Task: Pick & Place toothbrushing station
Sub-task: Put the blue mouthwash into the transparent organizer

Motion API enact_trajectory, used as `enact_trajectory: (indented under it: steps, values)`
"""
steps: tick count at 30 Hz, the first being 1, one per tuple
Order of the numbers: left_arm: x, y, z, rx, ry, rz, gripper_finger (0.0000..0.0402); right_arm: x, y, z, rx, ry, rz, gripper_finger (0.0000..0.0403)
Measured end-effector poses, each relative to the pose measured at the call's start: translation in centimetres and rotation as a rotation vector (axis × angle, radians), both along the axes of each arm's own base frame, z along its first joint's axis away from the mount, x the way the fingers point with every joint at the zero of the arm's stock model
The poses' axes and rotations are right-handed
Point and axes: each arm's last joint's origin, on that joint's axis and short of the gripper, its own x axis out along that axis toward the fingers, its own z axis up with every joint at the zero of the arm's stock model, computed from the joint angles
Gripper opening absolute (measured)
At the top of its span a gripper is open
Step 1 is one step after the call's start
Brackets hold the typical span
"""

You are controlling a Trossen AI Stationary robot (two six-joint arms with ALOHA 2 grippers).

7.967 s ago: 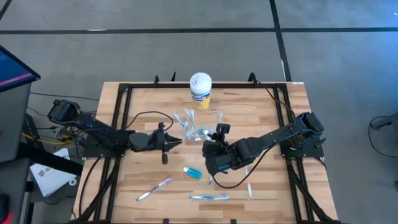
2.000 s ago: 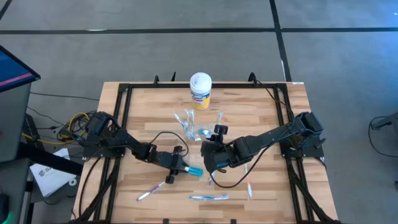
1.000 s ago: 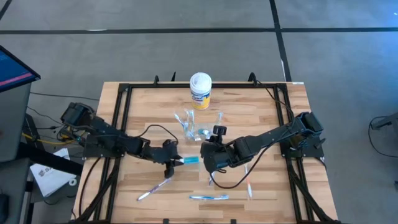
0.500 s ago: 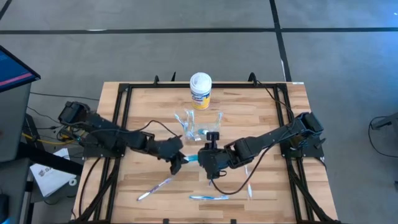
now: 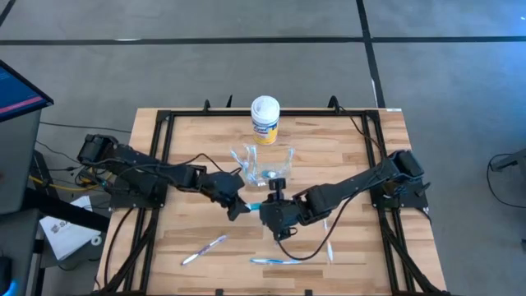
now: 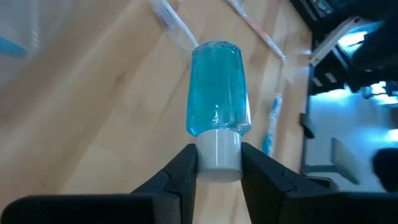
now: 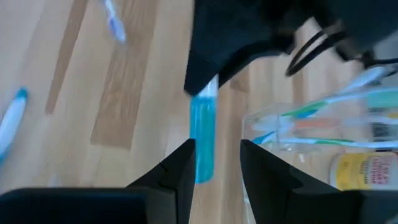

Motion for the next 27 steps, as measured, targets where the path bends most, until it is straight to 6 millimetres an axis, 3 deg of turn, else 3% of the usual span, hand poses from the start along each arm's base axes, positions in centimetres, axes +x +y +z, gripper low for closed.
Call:
enact_trajectory:
  steps: [6, 27]
  values:
    - [0.0, 0.1, 0.5, -0.066, -0.014, -0.035, 0.0092, 1.4, 0.6, -2.5, -0.022, 0.029, 0.051, 0.0116]
    - [-0.4, 0.1, 1.8, -0.115, -0.063, -0.051, 0.0092, 2.6, 0.0, -3.3, -0.009, 0.008, 0.027, 0.0116]
